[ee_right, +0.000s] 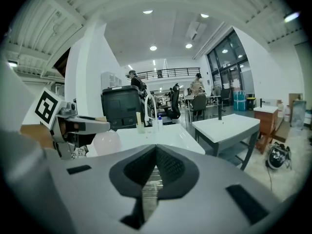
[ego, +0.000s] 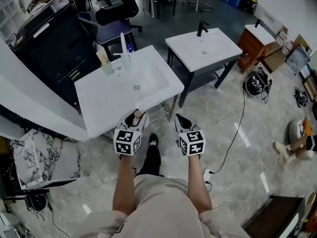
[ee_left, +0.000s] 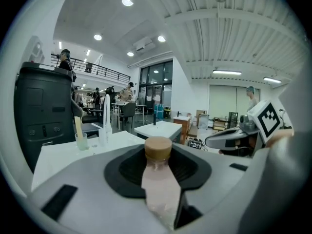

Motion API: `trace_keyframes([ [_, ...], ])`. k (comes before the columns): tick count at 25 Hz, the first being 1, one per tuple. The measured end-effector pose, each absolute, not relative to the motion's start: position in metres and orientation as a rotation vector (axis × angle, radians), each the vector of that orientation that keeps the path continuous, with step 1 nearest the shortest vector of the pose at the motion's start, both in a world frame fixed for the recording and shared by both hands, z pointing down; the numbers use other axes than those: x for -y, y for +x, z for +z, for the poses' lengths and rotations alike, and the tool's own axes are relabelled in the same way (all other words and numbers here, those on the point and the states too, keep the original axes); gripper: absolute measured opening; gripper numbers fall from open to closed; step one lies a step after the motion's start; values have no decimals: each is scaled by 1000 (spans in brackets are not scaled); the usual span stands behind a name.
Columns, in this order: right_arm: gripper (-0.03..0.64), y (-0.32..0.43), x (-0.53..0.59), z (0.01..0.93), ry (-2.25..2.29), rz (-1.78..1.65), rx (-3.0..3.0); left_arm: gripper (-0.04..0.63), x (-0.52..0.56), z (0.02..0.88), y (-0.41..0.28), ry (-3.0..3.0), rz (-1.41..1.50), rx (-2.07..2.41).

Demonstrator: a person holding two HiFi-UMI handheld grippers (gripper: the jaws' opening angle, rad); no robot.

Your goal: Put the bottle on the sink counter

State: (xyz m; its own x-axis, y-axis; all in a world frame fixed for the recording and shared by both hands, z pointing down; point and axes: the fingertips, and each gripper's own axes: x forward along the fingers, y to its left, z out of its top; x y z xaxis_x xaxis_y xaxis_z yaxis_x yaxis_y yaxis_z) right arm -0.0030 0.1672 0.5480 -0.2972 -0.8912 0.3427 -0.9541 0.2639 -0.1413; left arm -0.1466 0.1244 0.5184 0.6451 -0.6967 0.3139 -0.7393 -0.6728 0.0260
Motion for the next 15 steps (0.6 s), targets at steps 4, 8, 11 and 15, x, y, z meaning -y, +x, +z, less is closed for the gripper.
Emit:
trace_keyframes([
  [4, 4, 5, -140, 549, 1731, 502, 2334, 135, -95, 516, -139, 2706, 419, 1188],
  [8, 5, 9, -110, 548, 1725, 521, 2334, 135, -65, 517, -133, 2702, 458, 1172],
  [11, 3, 13, -86, 550, 1743, 542, 2332, 135, -41, 517, -129, 2705, 446, 1156],
  [15, 3, 18, -53, 553, 1750, 563, 2319, 135, -6, 517, -124, 2717, 469, 1132],
])
